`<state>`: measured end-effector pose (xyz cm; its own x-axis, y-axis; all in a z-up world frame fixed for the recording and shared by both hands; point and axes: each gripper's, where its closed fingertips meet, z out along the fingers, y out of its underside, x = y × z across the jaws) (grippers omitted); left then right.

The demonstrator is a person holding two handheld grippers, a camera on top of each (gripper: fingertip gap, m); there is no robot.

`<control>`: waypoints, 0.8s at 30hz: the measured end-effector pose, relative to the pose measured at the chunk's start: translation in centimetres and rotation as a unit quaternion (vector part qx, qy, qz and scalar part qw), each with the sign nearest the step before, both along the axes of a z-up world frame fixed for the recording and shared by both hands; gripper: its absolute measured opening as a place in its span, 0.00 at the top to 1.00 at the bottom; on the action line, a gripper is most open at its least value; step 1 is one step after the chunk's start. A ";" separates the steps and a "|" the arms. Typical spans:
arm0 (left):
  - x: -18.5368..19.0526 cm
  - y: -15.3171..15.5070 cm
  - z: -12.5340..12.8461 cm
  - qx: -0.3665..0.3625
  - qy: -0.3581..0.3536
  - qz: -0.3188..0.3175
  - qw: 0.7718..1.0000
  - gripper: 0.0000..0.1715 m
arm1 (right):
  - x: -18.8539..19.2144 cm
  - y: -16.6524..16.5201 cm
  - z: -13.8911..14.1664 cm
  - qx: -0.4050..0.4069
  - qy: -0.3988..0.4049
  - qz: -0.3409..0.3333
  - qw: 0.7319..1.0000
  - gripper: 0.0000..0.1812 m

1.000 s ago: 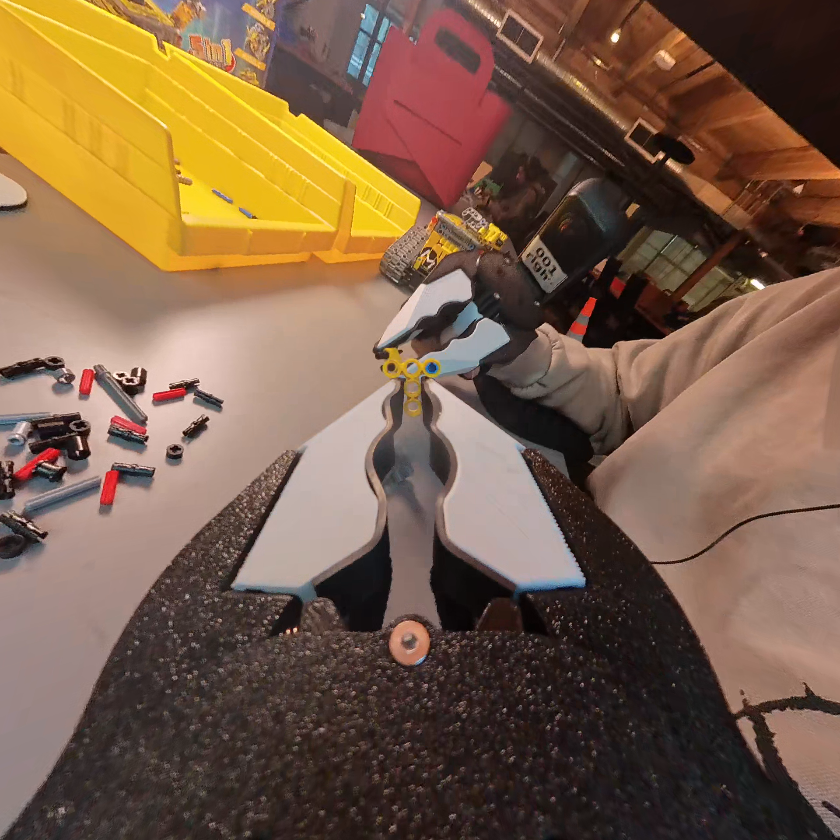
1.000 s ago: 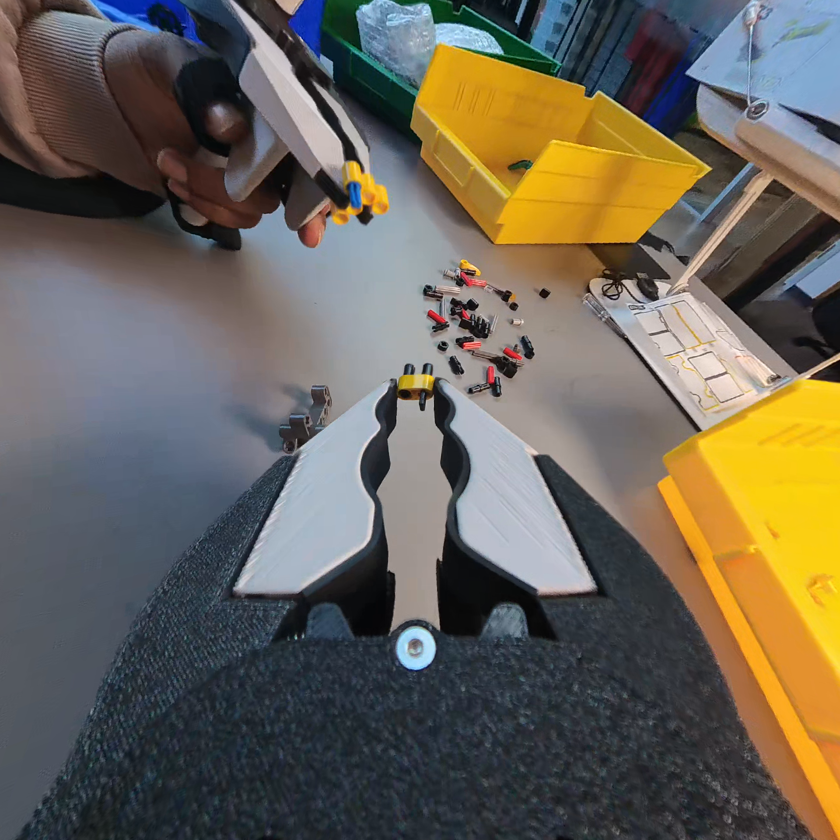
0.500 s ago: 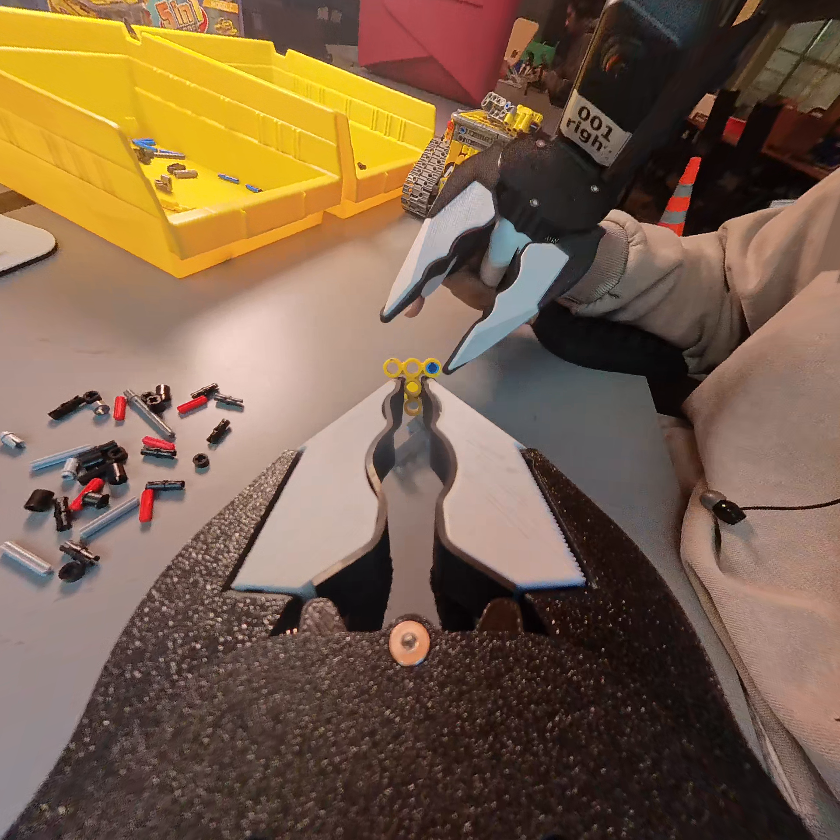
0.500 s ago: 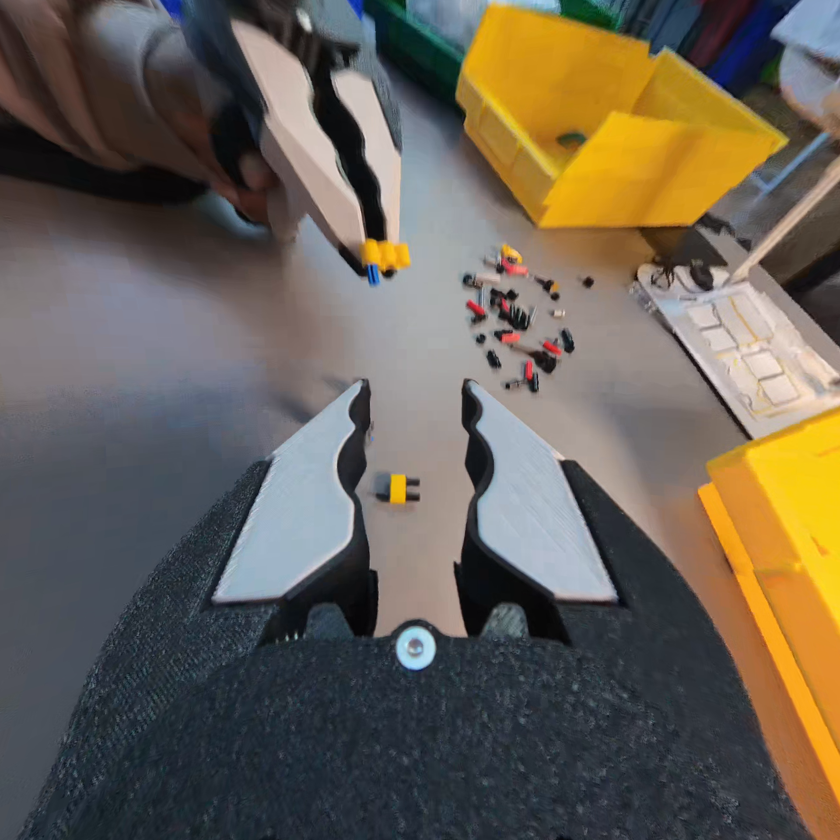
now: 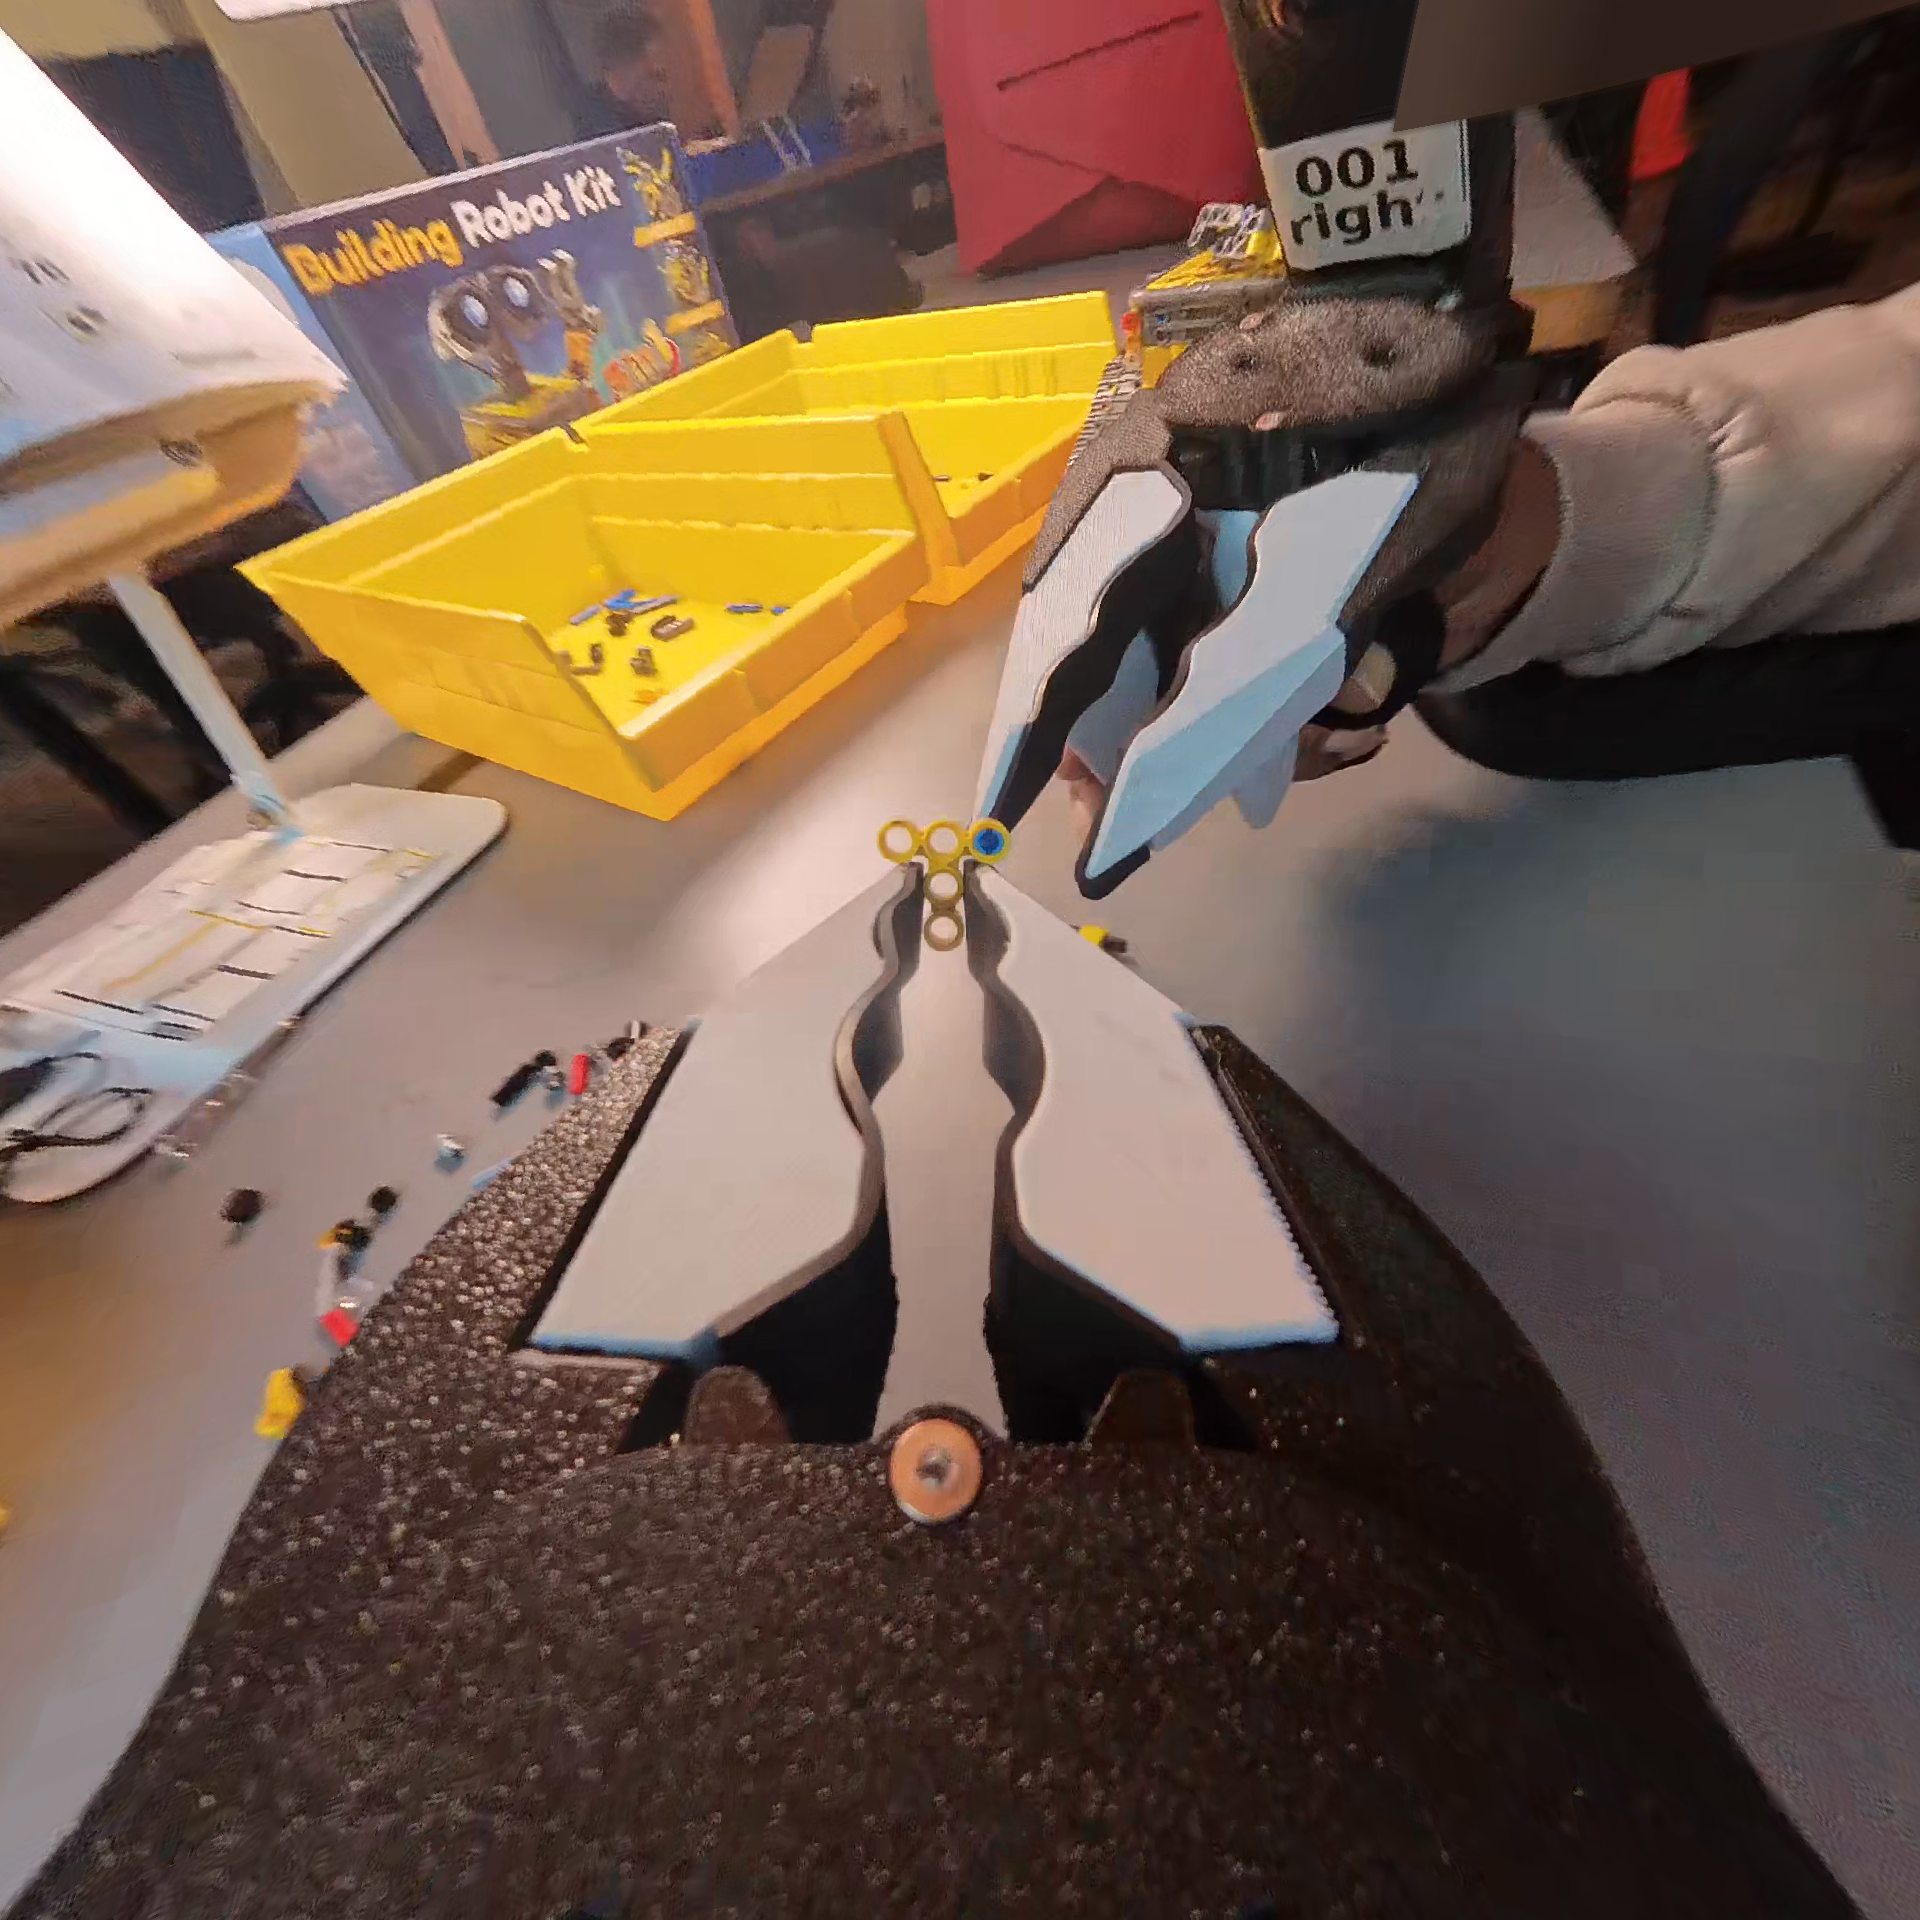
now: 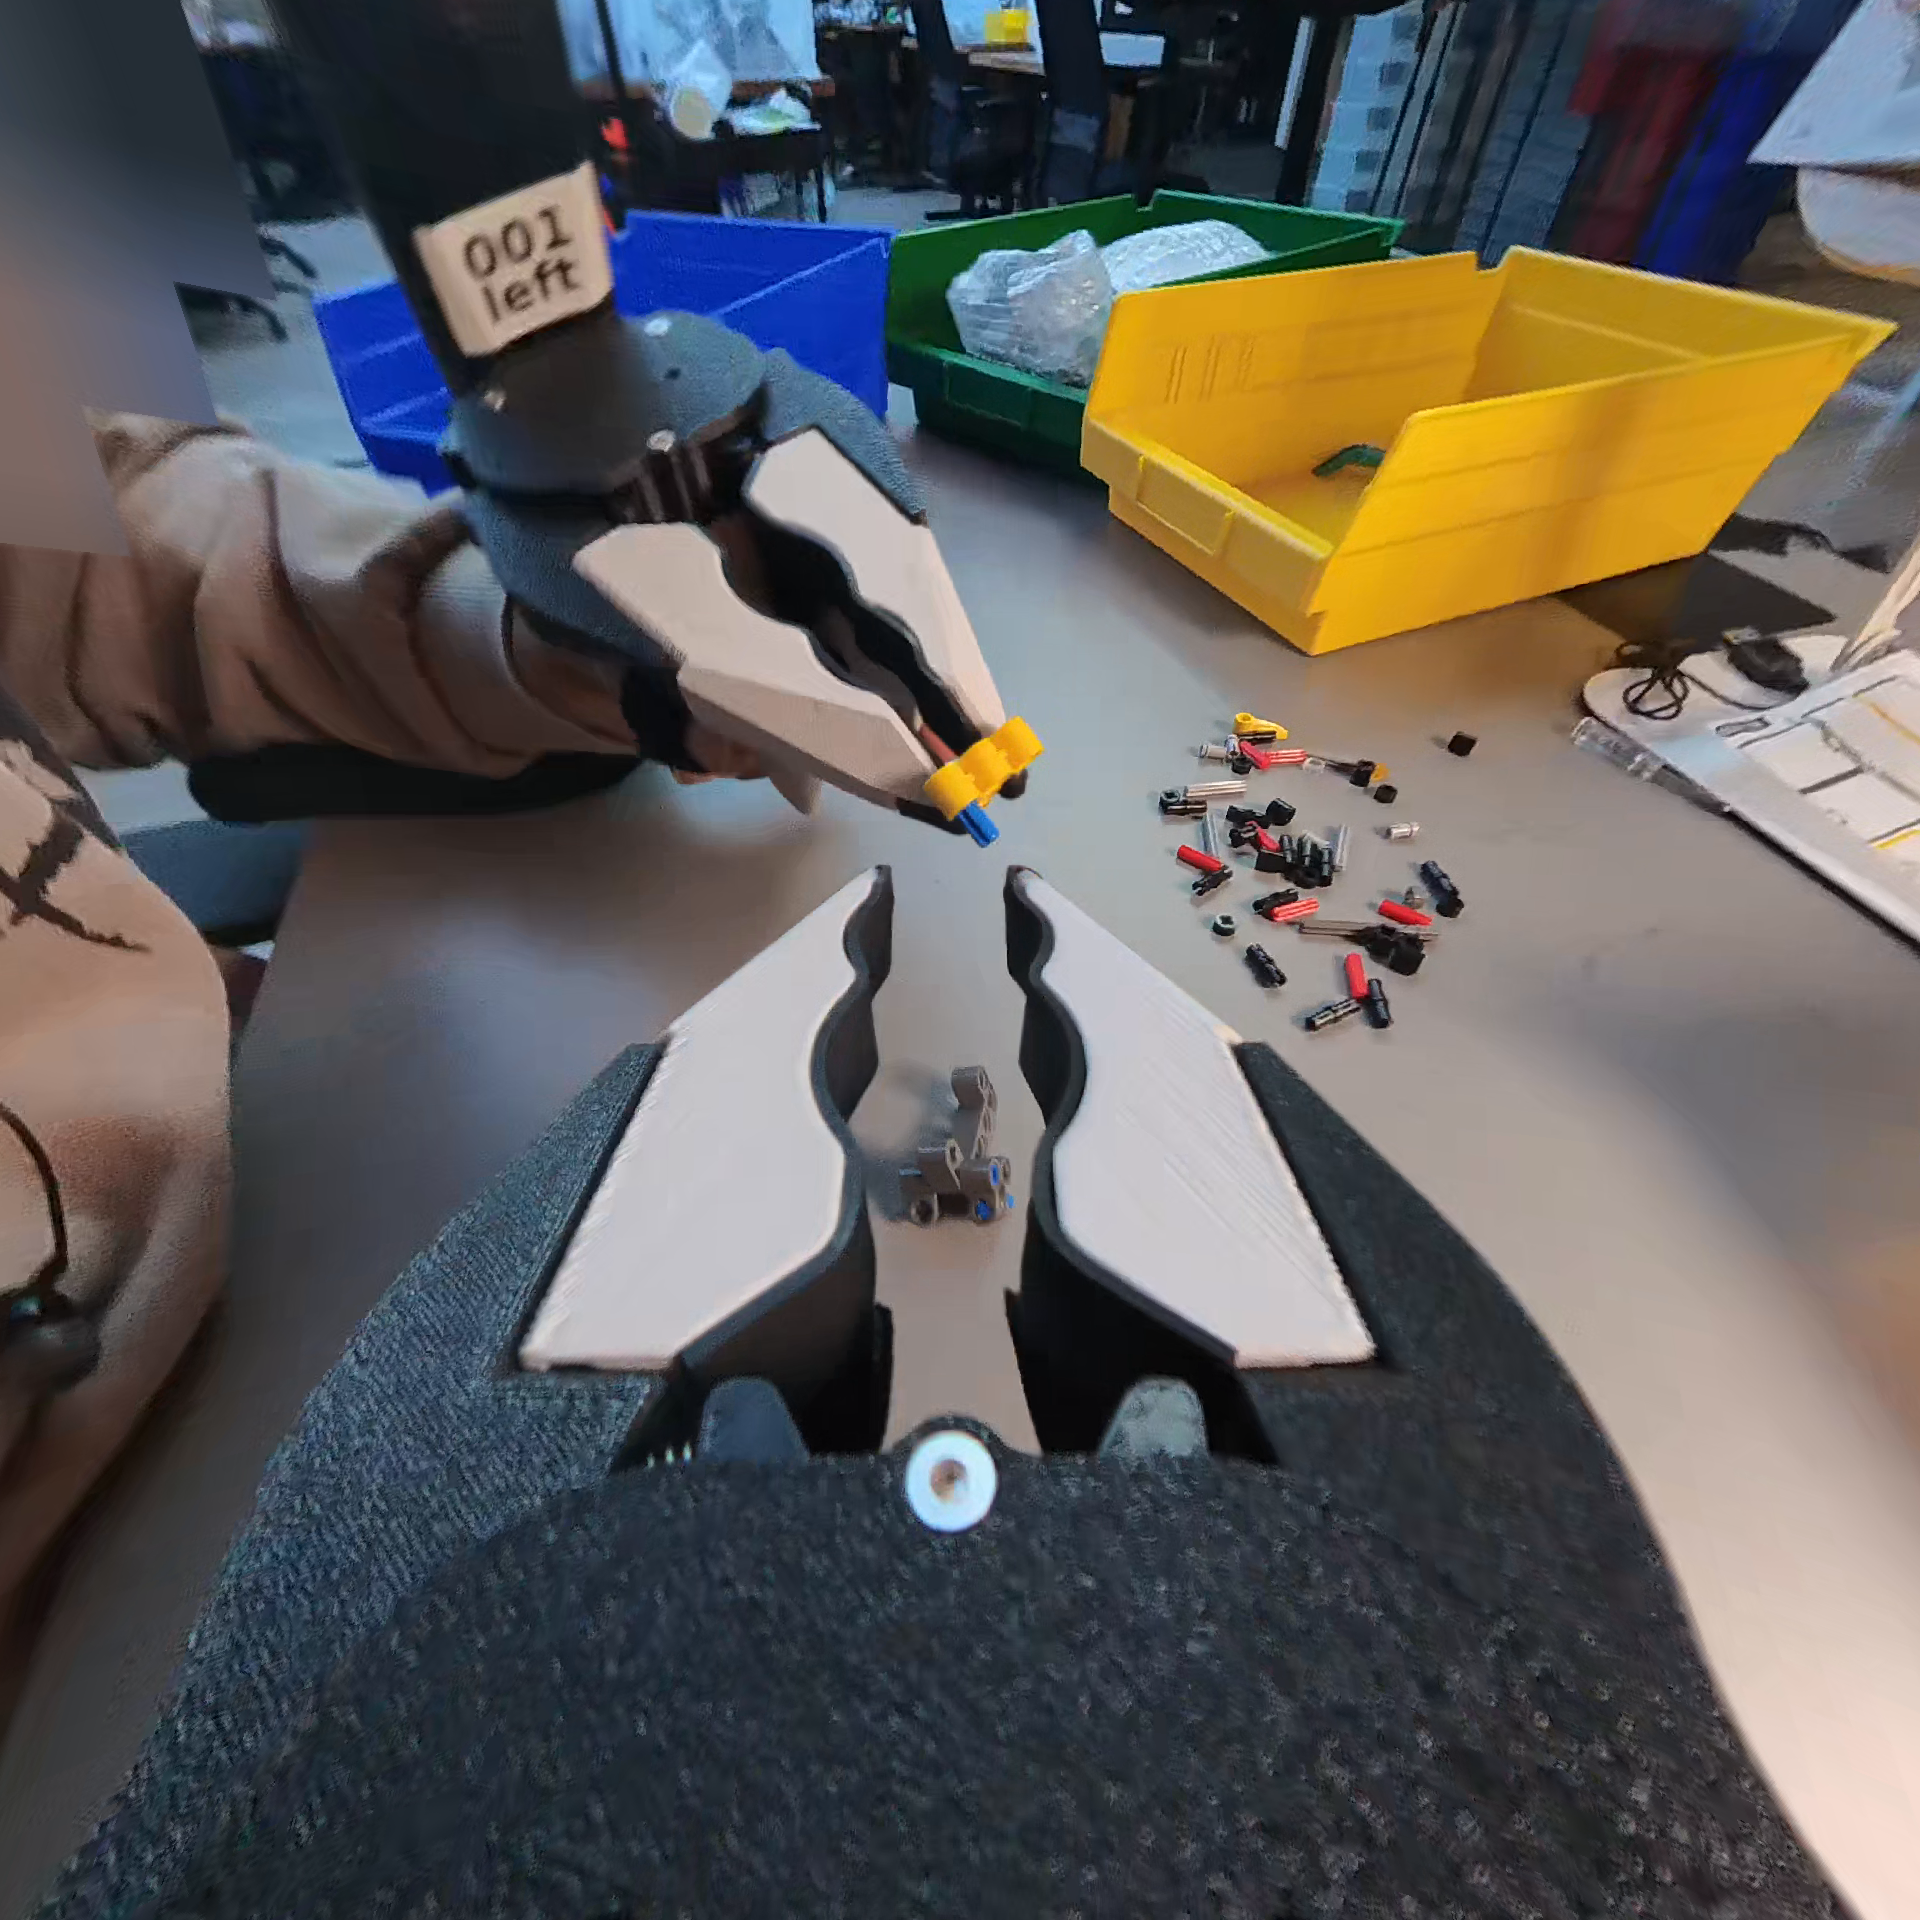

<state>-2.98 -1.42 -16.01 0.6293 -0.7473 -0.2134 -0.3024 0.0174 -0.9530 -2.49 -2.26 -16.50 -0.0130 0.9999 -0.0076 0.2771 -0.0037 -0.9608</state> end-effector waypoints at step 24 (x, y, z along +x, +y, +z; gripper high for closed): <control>0.9 -0.9 0.1 -0.055 -0.065 -0.053 0.995 0.96 | -0.3 -0.6 2.0 0.007 0.061 0.013 0.998 0.94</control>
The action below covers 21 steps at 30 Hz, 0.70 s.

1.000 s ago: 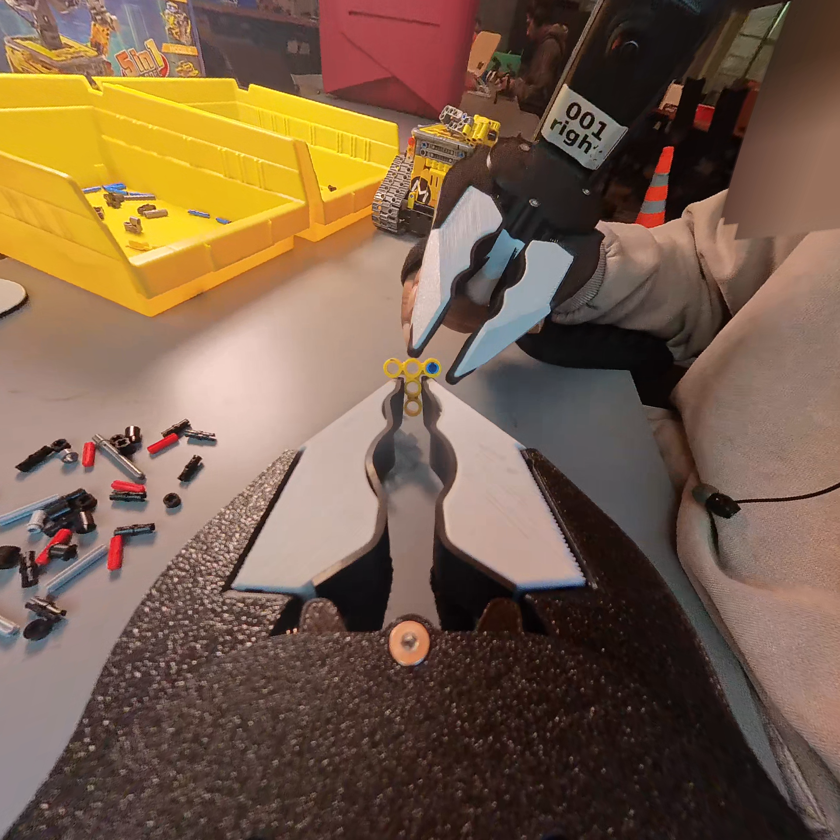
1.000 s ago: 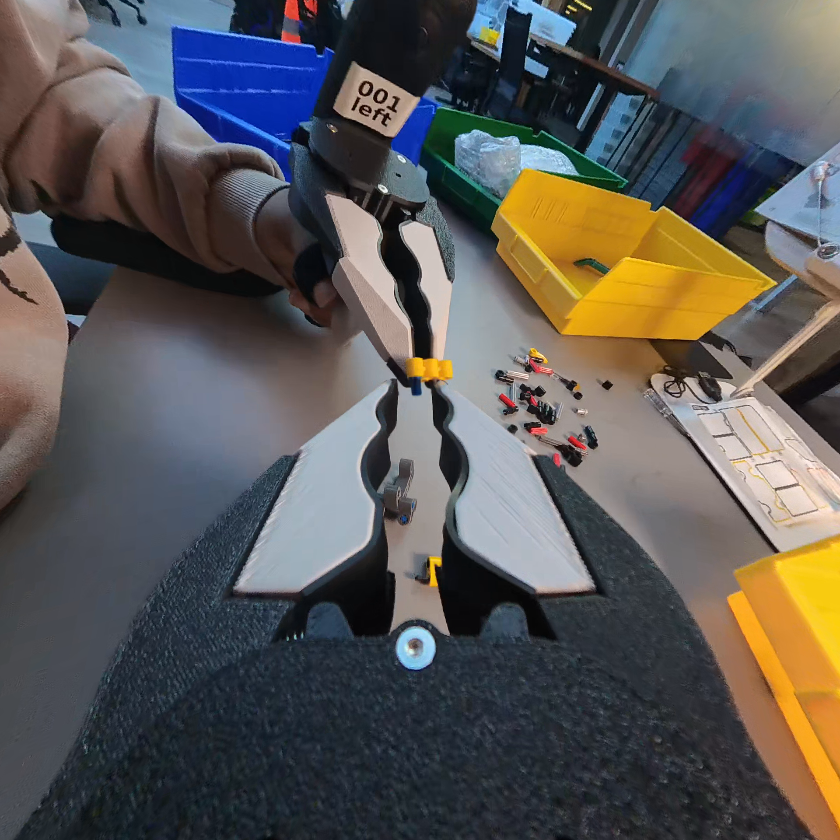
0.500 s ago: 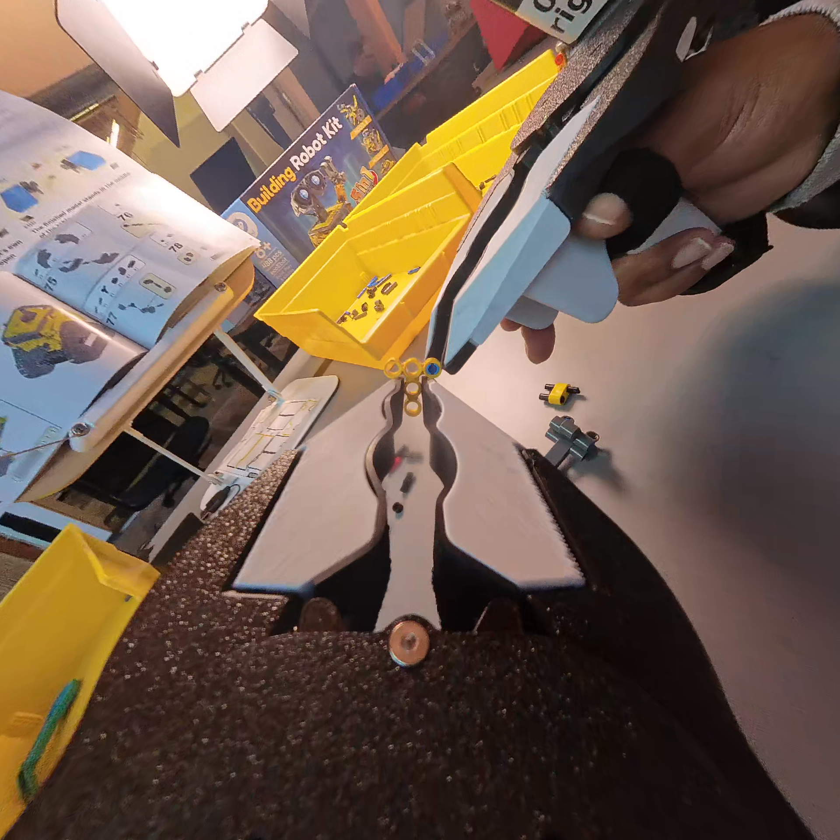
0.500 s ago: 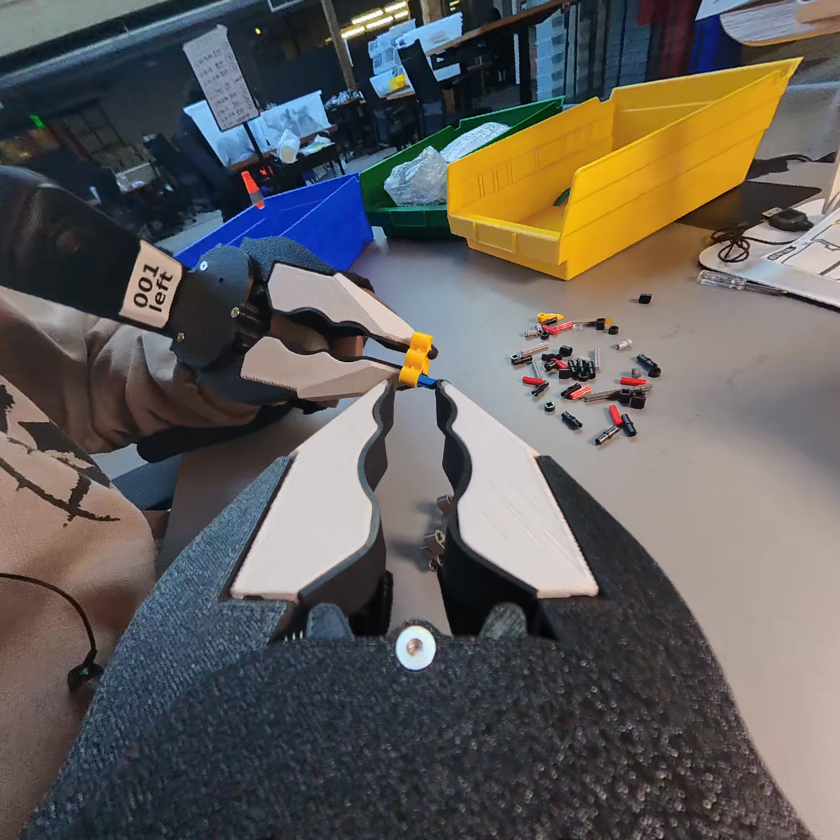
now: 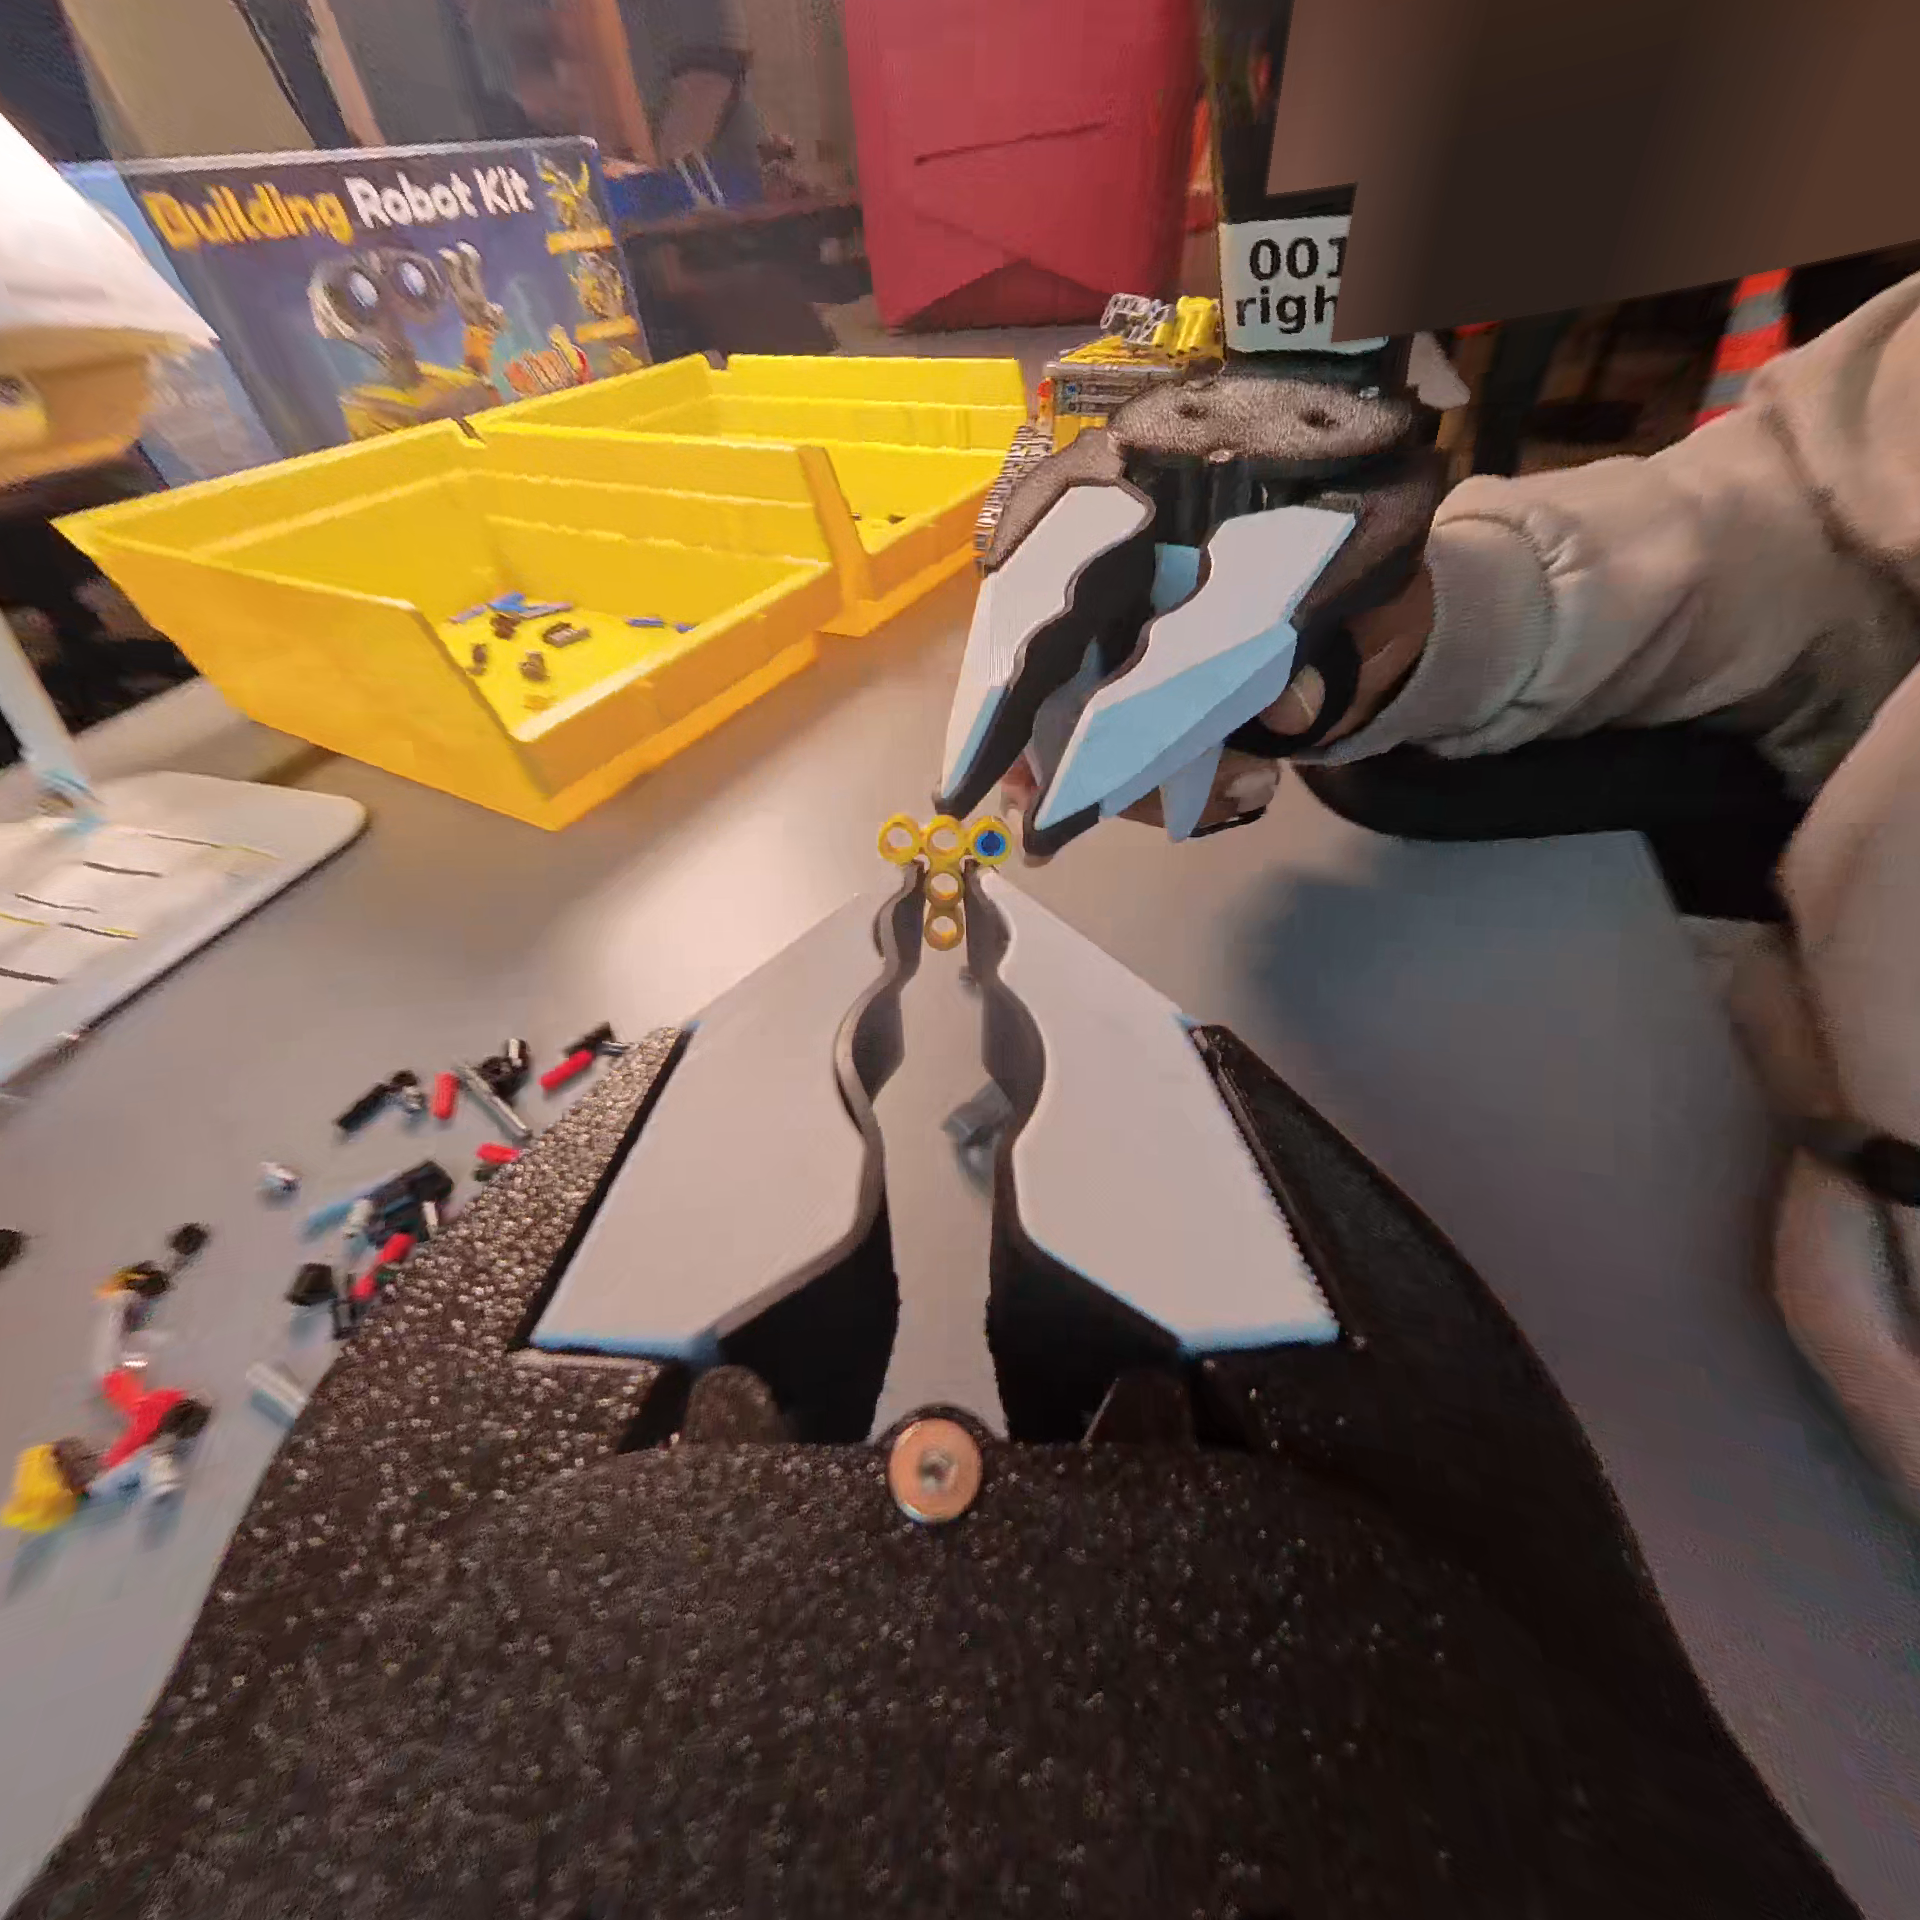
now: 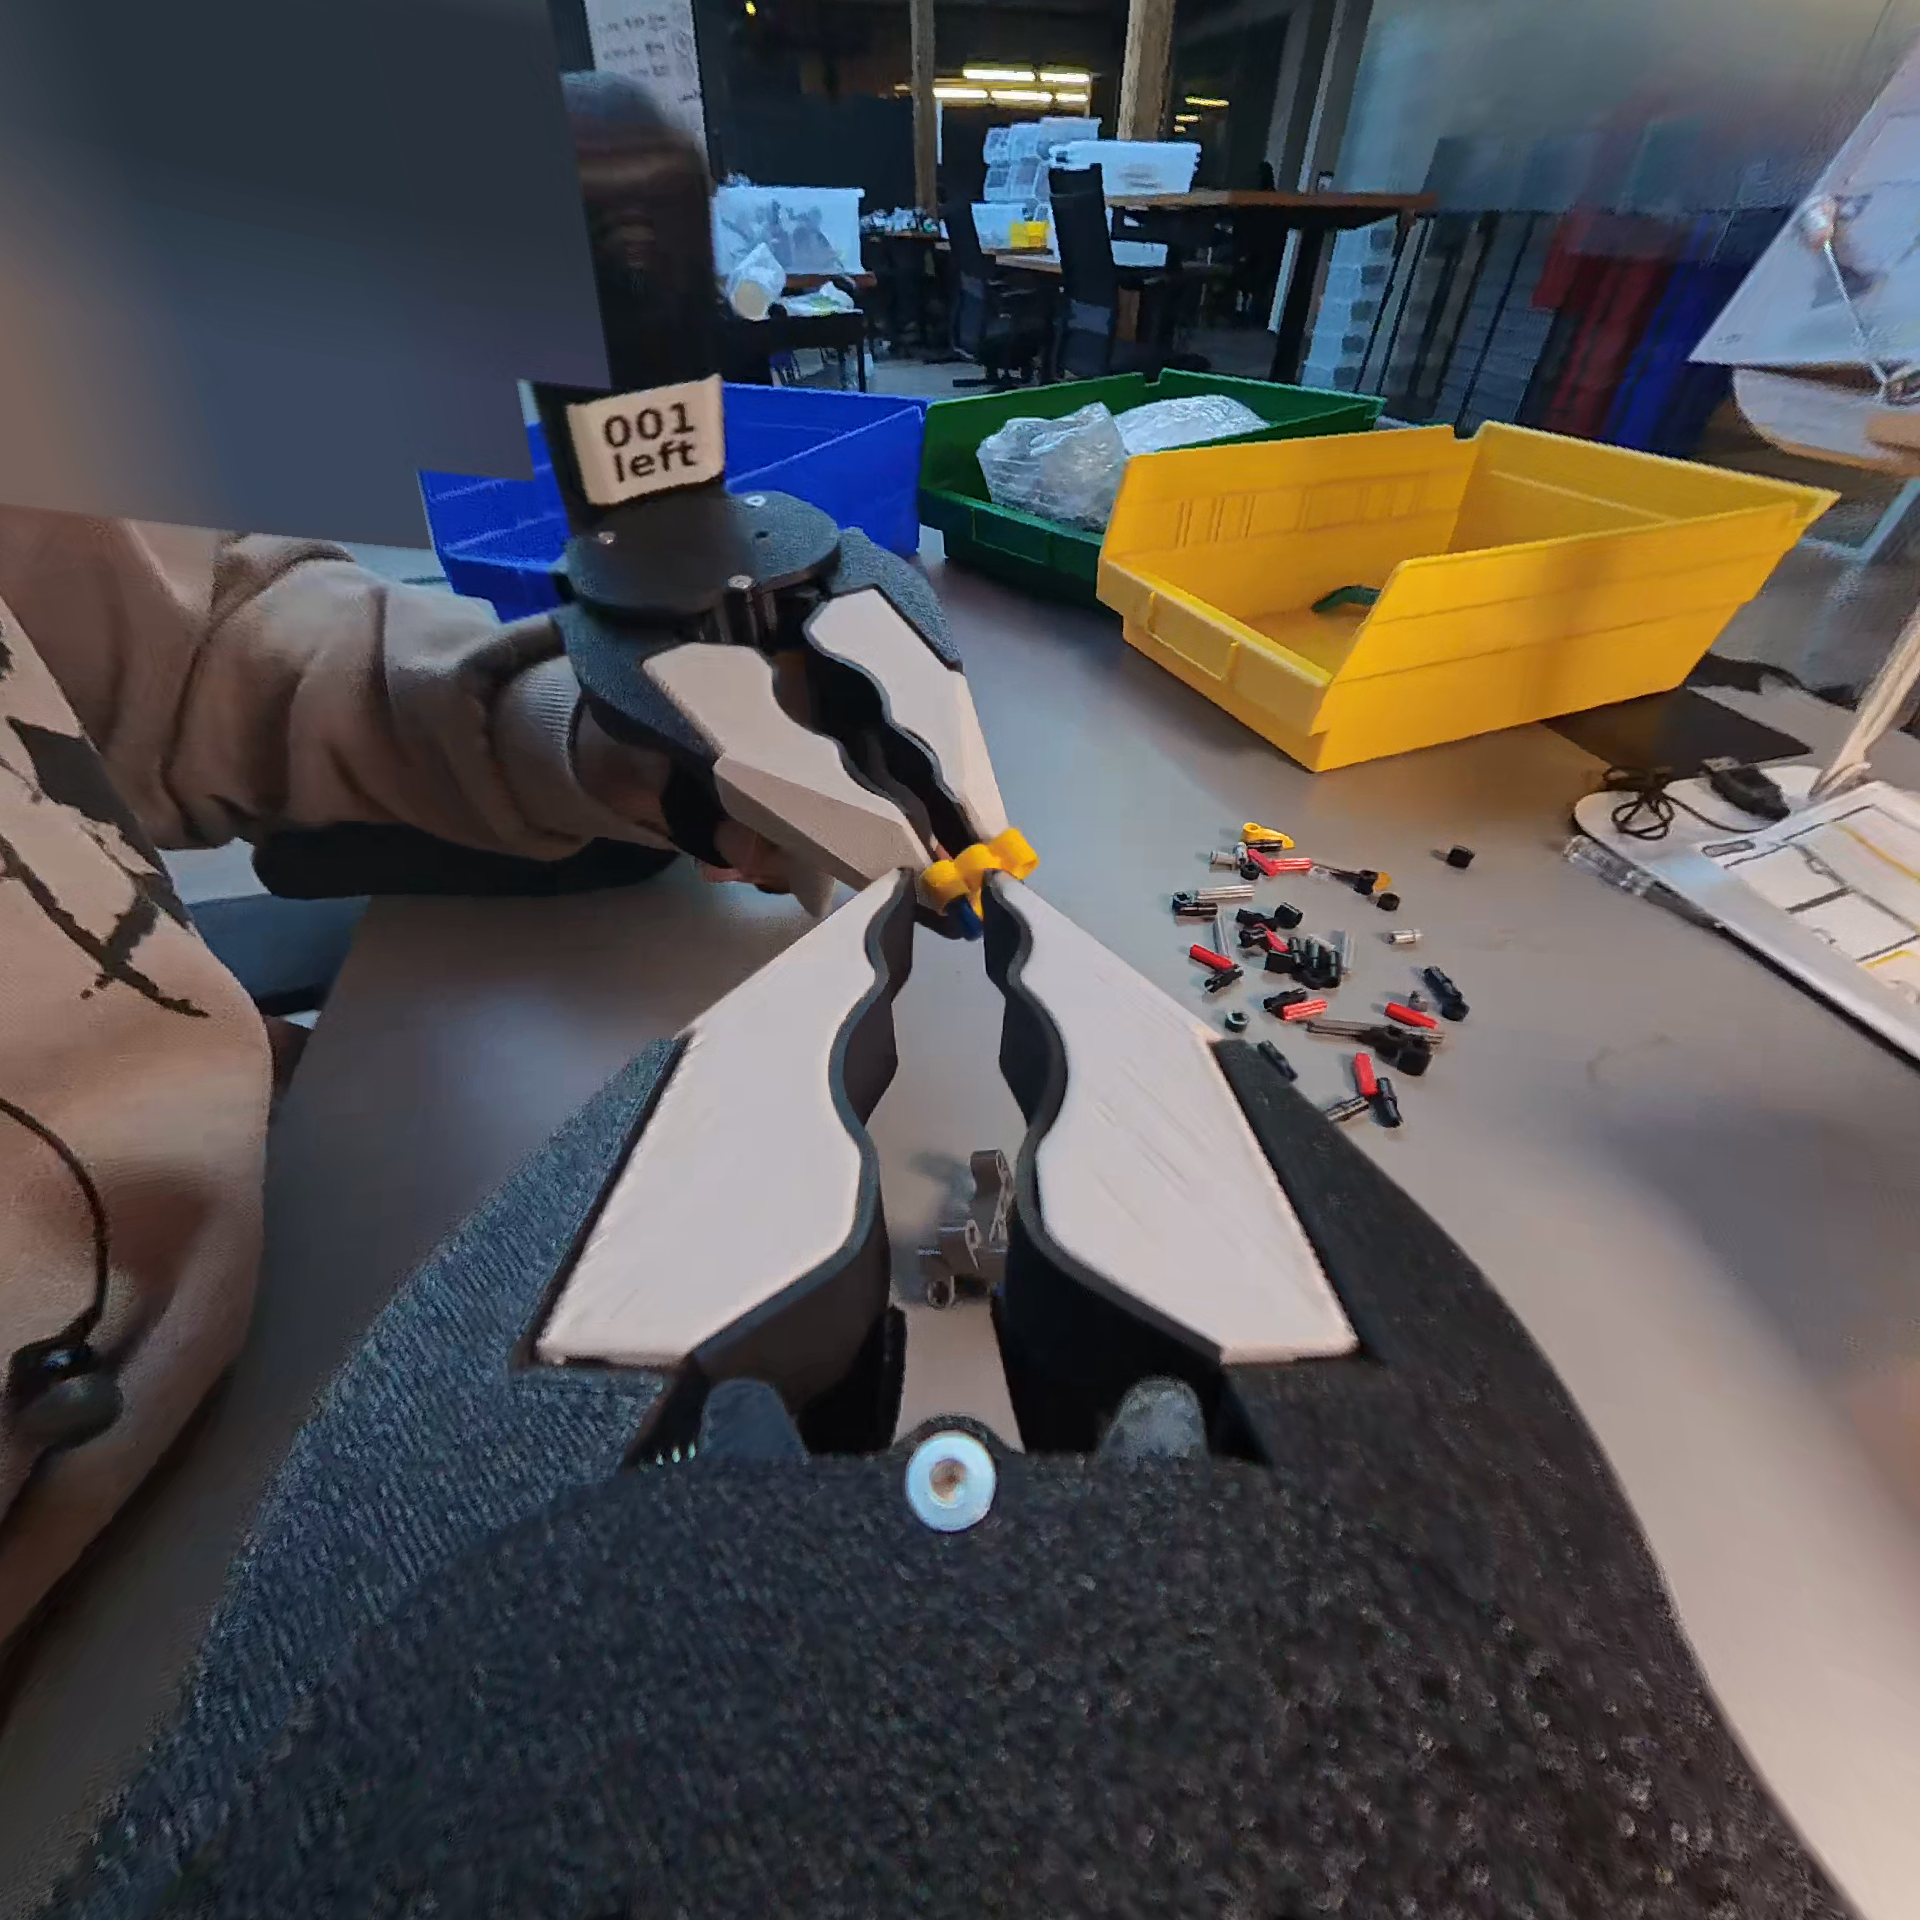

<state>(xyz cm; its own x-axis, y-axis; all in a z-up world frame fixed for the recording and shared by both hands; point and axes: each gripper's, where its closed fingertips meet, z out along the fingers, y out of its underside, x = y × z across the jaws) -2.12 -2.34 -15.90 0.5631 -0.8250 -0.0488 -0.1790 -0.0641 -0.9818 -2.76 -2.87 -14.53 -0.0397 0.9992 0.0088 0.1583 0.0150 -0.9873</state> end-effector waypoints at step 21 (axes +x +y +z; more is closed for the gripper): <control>0.6 -1.3 1.3 -0.271 -0.225 -0.115 0.929 0.96 | 0.7 -0.7 0.6 0.220 -0.019 -0.013 0.975 1.00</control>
<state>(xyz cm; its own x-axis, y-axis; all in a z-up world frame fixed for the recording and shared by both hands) -1.57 -3.63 -14.62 0.2326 -0.7609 0.6057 0.1711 -0.5811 -0.7956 -2.11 -3.59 -13.97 -0.0236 0.8996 0.4360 0.1998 0.4316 -0.8797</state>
